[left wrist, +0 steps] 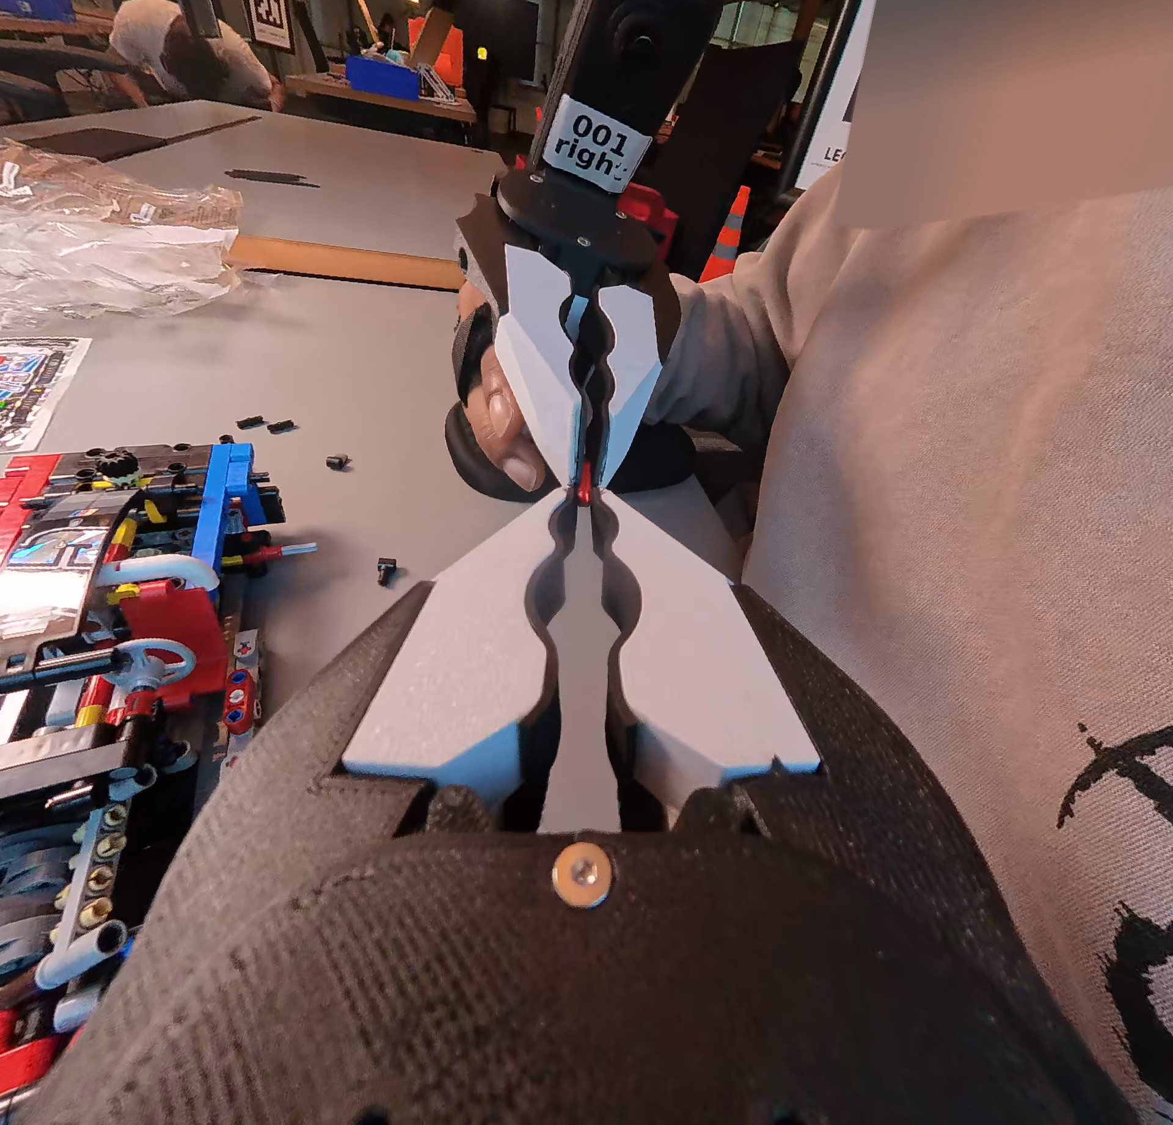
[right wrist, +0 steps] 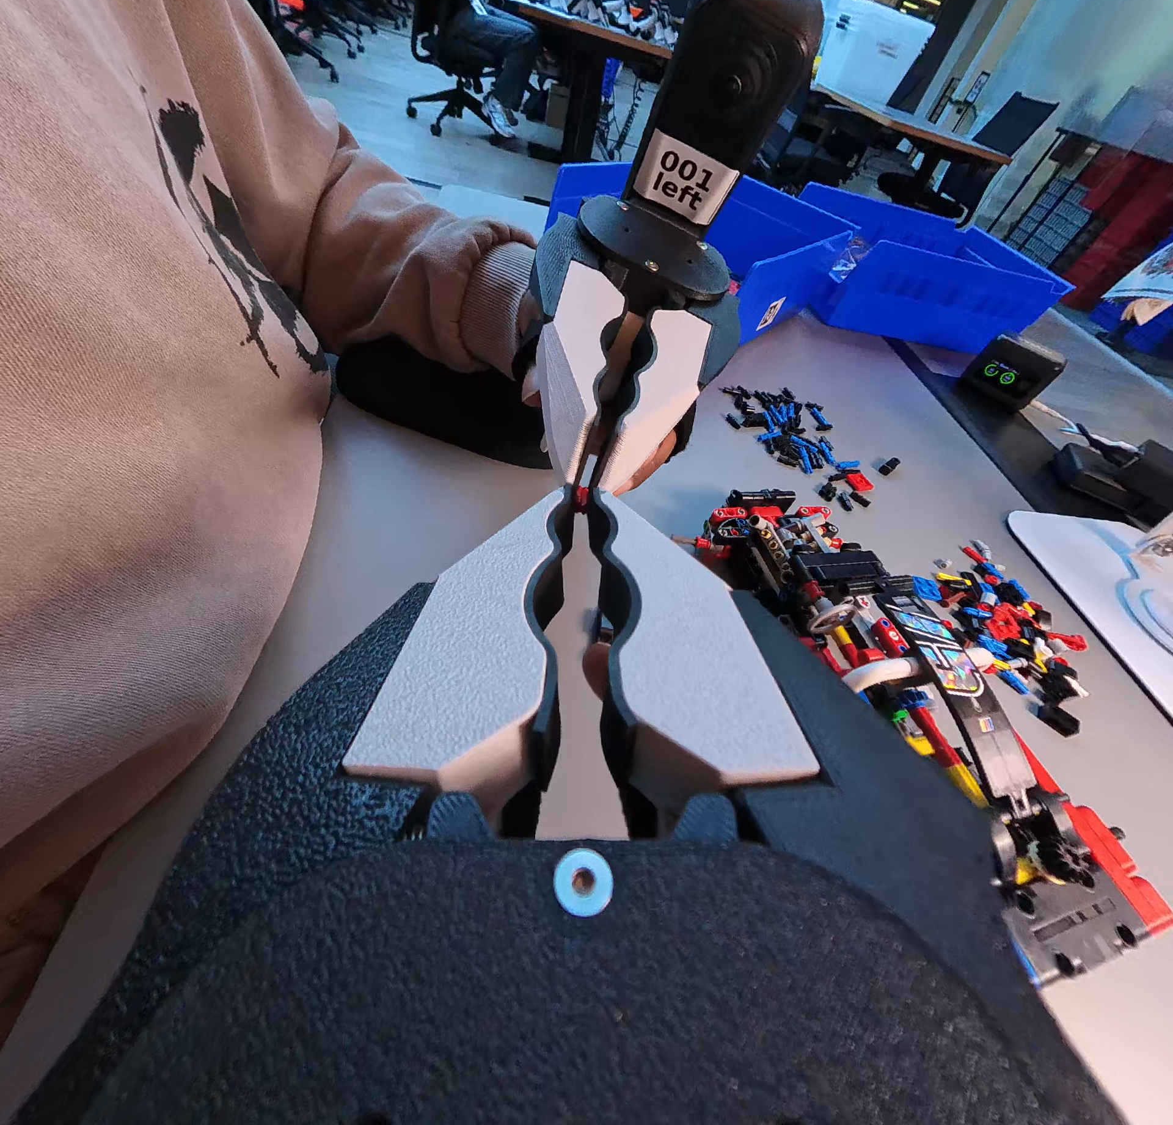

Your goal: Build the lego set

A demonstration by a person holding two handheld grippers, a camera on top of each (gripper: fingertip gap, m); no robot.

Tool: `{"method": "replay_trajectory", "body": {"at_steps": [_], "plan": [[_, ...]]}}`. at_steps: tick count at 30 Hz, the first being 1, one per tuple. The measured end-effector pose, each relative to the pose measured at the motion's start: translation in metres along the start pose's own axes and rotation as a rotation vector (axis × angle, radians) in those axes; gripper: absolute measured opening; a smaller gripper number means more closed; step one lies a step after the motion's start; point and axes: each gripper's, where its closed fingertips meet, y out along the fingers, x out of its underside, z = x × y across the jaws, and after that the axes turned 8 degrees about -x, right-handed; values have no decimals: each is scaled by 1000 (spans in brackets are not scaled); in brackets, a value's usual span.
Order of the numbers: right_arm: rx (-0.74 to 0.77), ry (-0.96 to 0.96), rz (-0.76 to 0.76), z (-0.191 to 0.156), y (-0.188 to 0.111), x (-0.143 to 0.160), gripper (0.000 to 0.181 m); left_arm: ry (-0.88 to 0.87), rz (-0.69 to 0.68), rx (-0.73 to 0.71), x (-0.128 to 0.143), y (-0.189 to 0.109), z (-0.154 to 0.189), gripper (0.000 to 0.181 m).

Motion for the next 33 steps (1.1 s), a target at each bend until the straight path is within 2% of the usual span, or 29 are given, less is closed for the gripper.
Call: {"method": "replay_trajectory", "body": {"at_steps": [1, 3, 5, 7, 9, 13, 24, 26, 29, 30, 33], "plan": [[-1, 12, -2, 1, 0, 2, 2, -5, -8, -8, 2, 0, -2, 2], [-2, 28, -19, 3, -2, 10, 2, -9, -45, -51, 7, -3, -11, 22], [15, 57, -54, 8, -10, 24, 2, 17, -198, -130, 31, -8, -27, 33], [30, 90, -80, 12, -19, 36, 2, 78, -390, -195, 63, -11, -40, 34], [45, 106, -97, 14, -24, 43, 1, 128, -526, -230, 86, -10, -49, 31], [73, 114, -93, 18, -27, 47, 2, 174, -658, -224, 108, 1, -53, 26], [92, 117, -63, 19, -33, 50, 2, 137, -738, -244, 109, 5, -52, 23], [93, 115, -59, 18, -33, 50, 2, 124, -737, -247, 109, 6, -53, 11], [94, 111, -57, 18, -33, 49, 2, 188, -723, -248, 108, 8, -54, 10], [97, 110, -58, 18, -34, 49, 2, 227, -684, -247, 107, 9, -52, 0], [96, 109, -51, 17, -33, 46, 2, 128, -421, -199, 81, 17, -39, 0]]}}
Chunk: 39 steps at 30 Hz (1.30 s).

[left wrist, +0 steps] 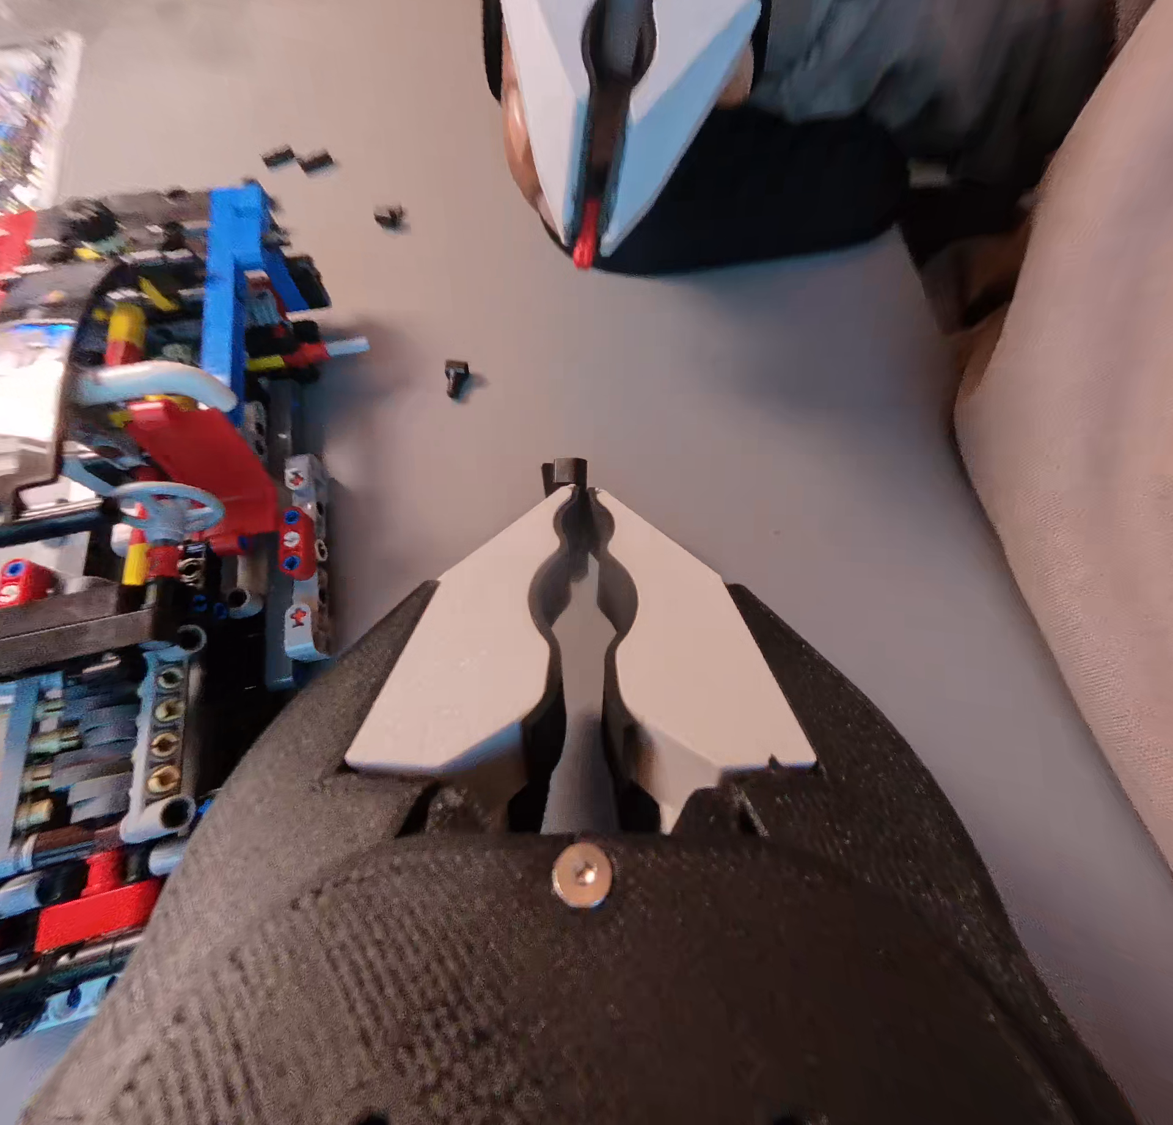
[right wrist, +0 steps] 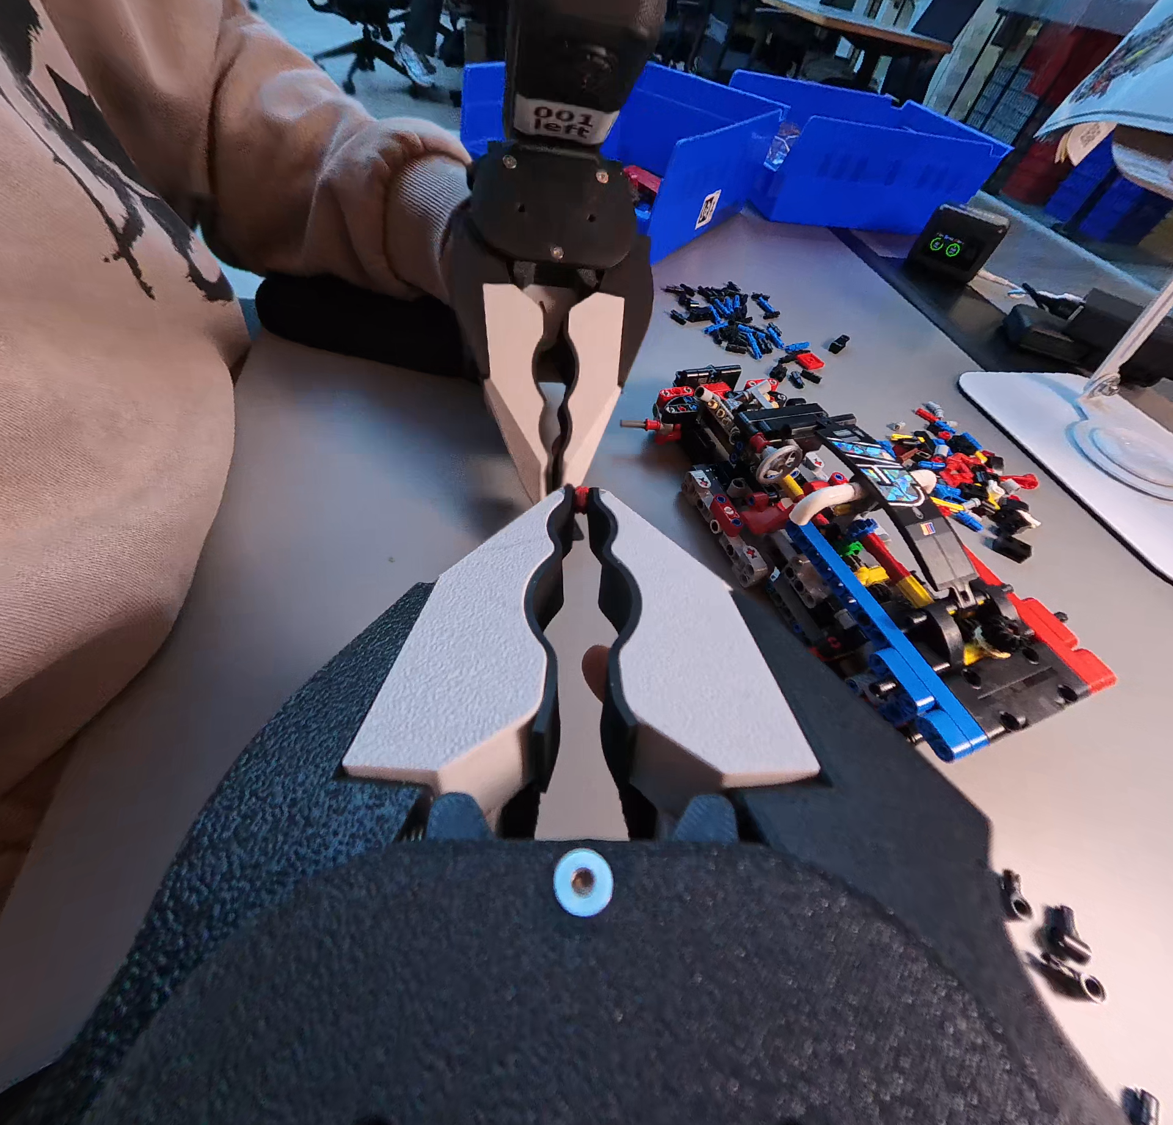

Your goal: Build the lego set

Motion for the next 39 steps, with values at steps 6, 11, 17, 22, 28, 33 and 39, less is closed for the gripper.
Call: {"method": "replay_trajectory", "body": {"at_steps": [6, 11, 17, 22, 28, 33, 39], "plan": [[-11, 6, 6, 4, 5, -6, 2, -32, 111, -21, -18, -13, -9, 0], [-16, -9, 11, 1, 10, -15, 2, -75, 267, 39, -40, -28, -3, 0], [-56, -17, 25, -5, 16, -28, 2, -90, 348, 71, -51, -39, 0, 0], [-71, -8, -23, -5, 24, -19, 2, -68, 320, 62, -46, -35, 3, 0], [-99, 40, -5, -5, 24, -16, 2, -71, 335, 64, -46, -36, 4, 0], [-103, 61, 19, -5, 23, -17, 2, -75, 342, 53, -47, -35, 4, 0], [-90, 96, 43, -4, 23, -18, 2, -65, 361, 25, -50, -38, 2, 0]]}}
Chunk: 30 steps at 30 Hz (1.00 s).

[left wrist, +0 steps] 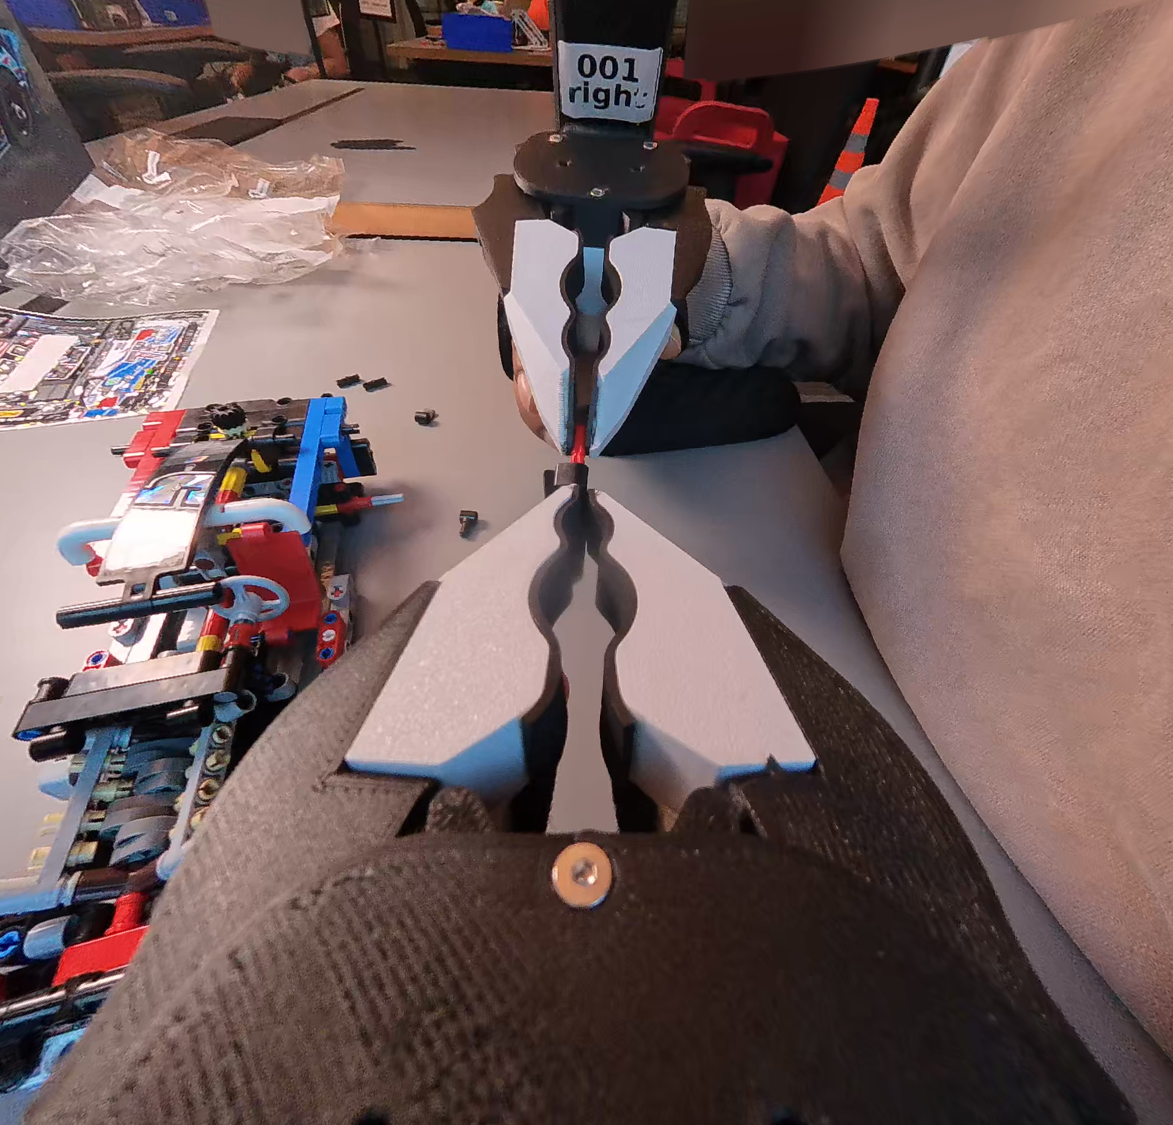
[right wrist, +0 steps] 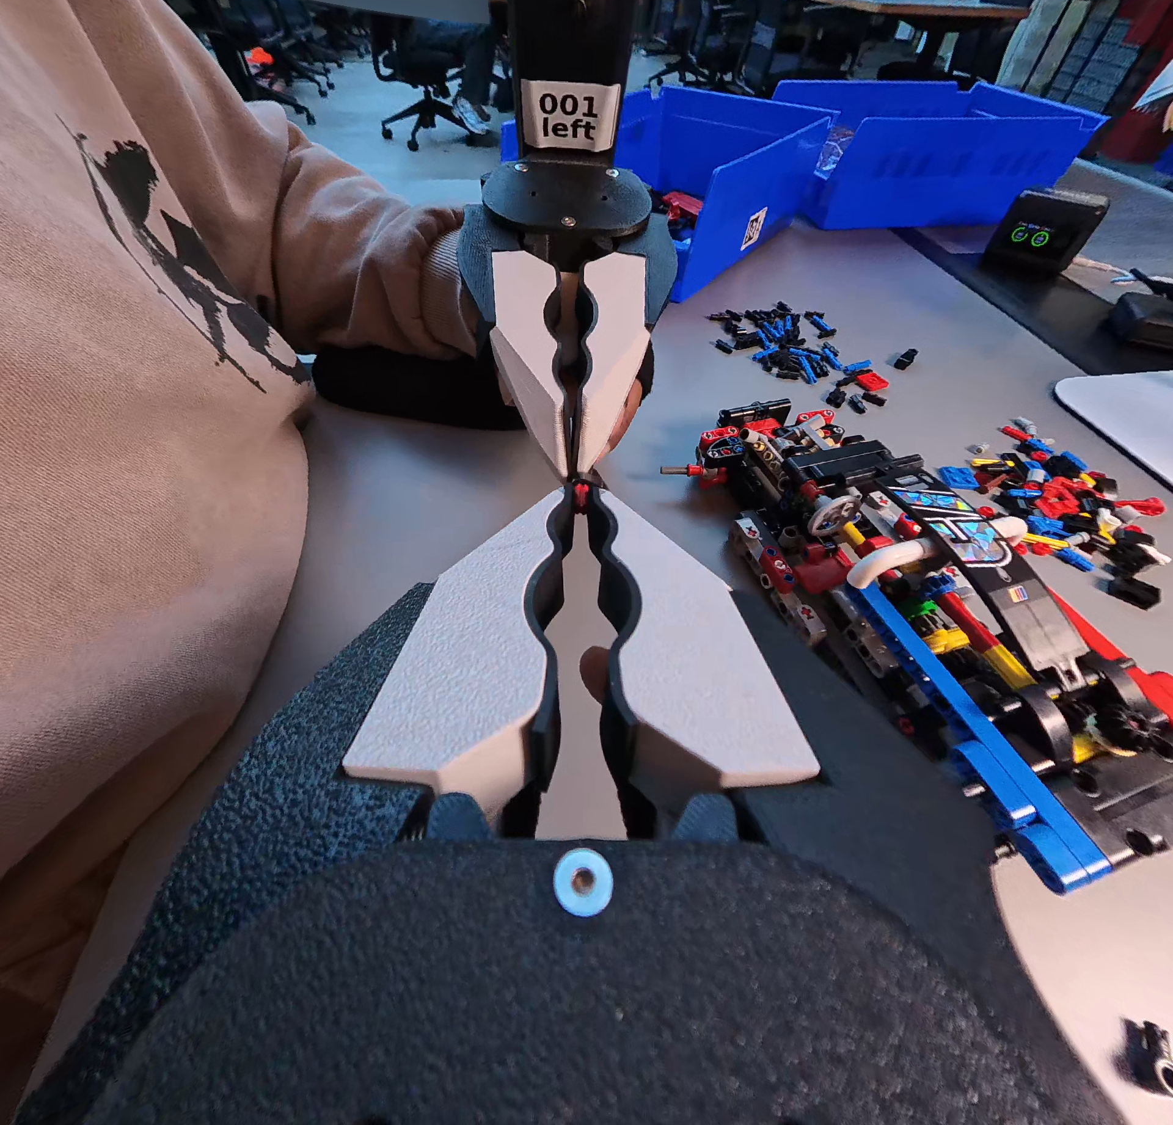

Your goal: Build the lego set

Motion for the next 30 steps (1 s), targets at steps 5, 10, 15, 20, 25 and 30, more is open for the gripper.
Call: {"method": "replay_trajectory", "body": {"at_steps": [5, 10, 15, 20, 25, 30], "plan": [[10, -49, -57, -6, 18, 10, 2, 71, 22, -27, -14, 6, 6, 0], [108, -89, 8, 13, -13, -16, 2, 40, 58, -82, -20, -11, -14, 0], [93, -59, -31, 14, -3, 0, 2, -34, -100, -87, 8, -20, -23, 0], [66, -36, -53, 14, 2, 11, 2, 27, -282, -43, 36, -47, -8, 22], [41, -37, -71, 13, 7, 18, 2, 147, -551, 119, 84, -73, 34, 37], [29, -53, -75, 7, 9, 18, 2, 274, -702, 204, 110, -72, 55, 45]]}}
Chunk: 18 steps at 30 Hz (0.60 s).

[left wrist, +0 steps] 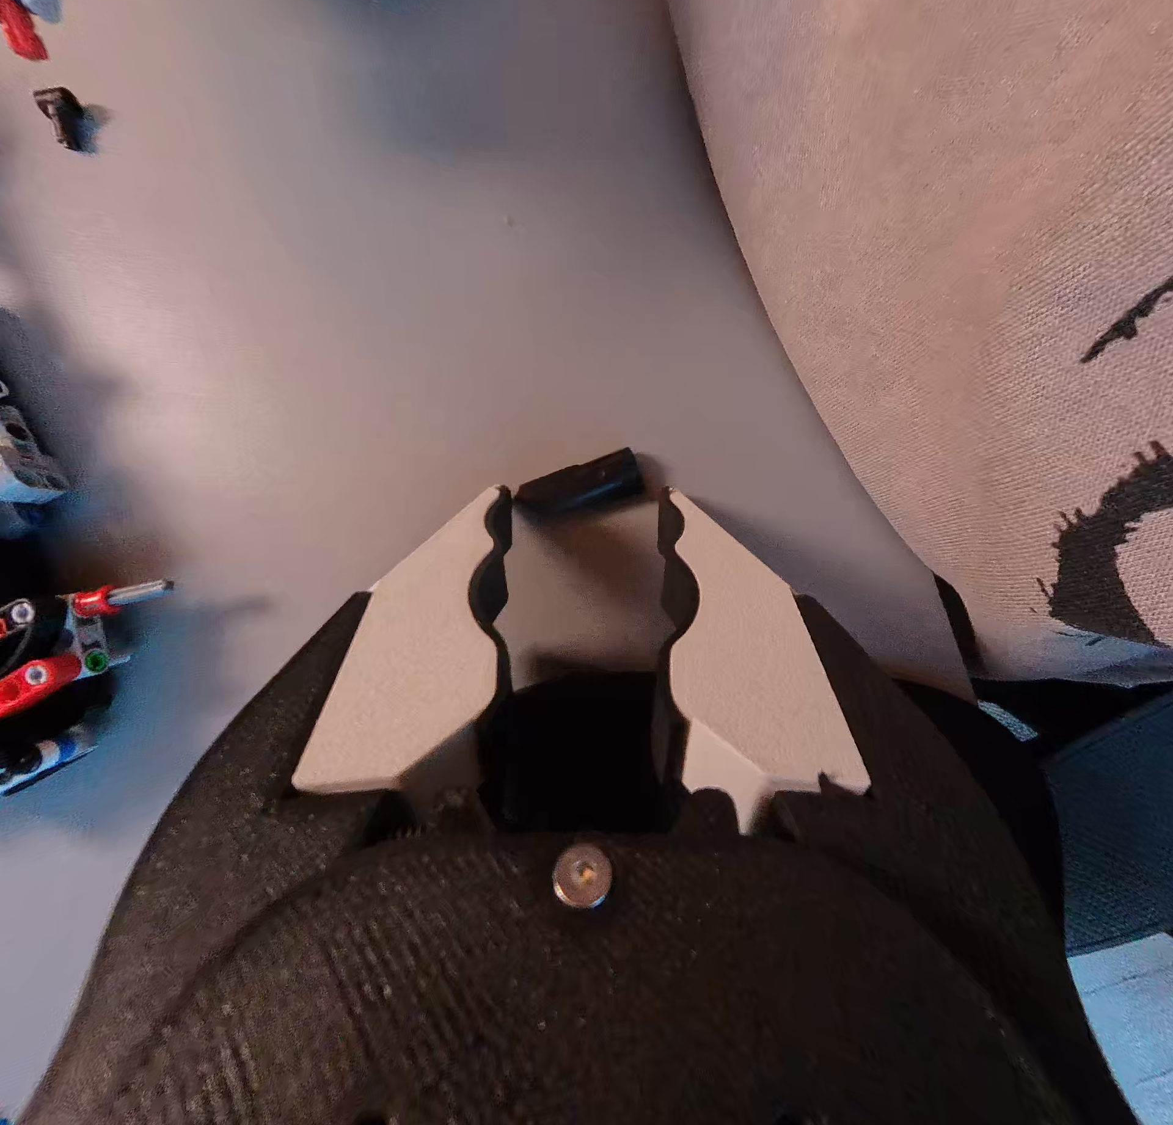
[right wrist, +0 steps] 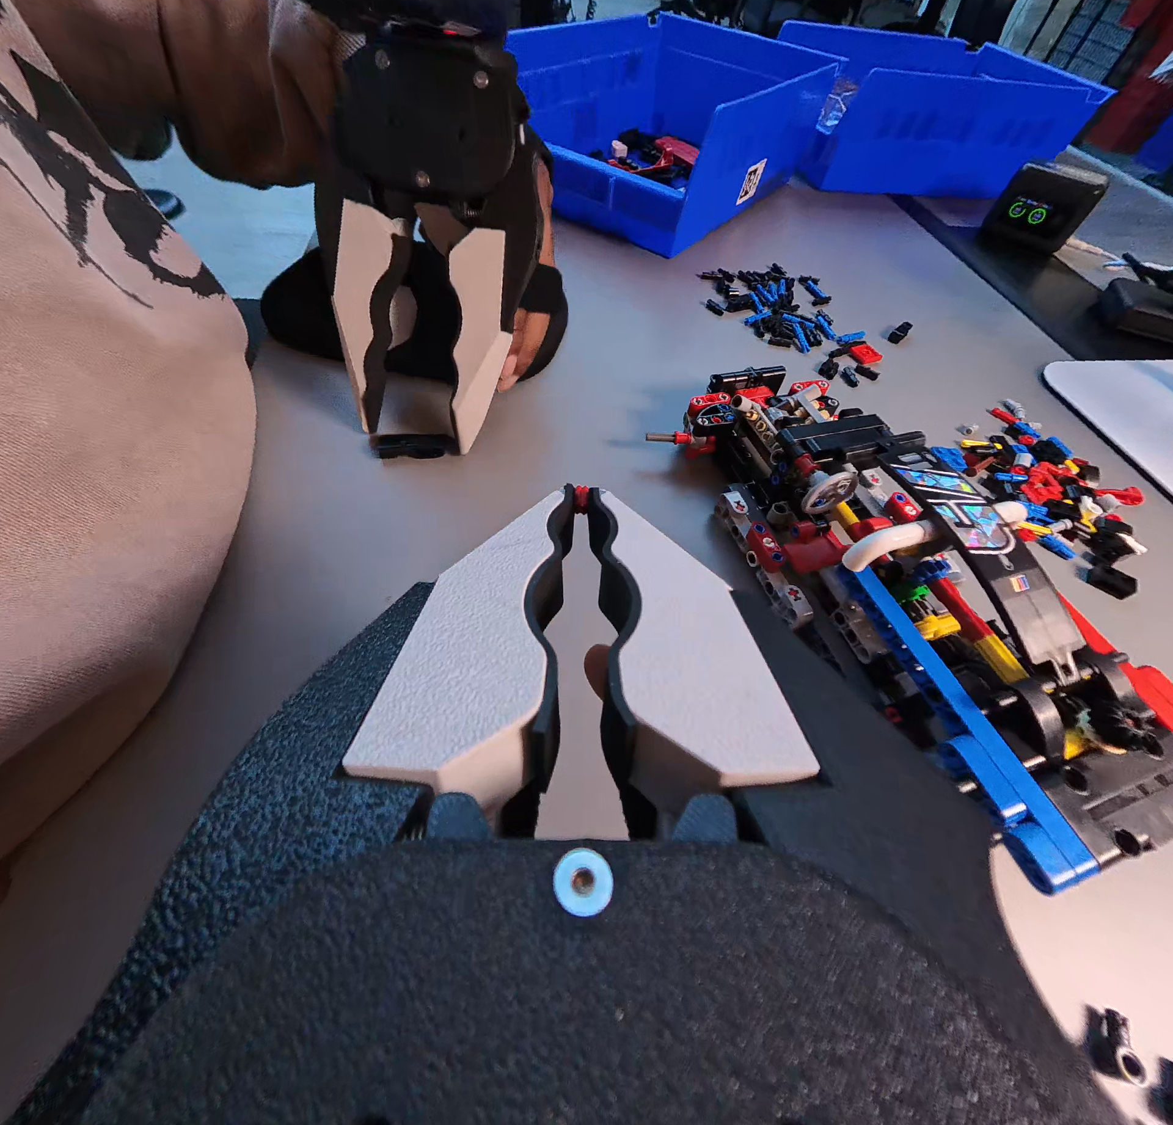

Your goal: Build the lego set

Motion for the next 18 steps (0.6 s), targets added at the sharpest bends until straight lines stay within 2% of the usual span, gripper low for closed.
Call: {"method": "replay_trajectory", "body": {"at_steps": [4, 11, 15, 17, 18], "plan": [[-1, -9, 11, -4, -2, -2, 2, -6, -2, -11, -4, 4, -10, 39], [13, -29, -58, -5, 5, 7, 2, -71, 122, -154, -24, 13, -53, 38], [48, 8, -47, 3, 1, 7, 2, -239, 122, -261, -25, 16, -81, 38], [67, 12, -53, 7, -1, 8, 2, -346, 121, -249, -25, 17, -85, 38], [73, 13, -60, 8, -1, 9, 2, -415, 135, -188, -28, 15, -79, 38]]}}
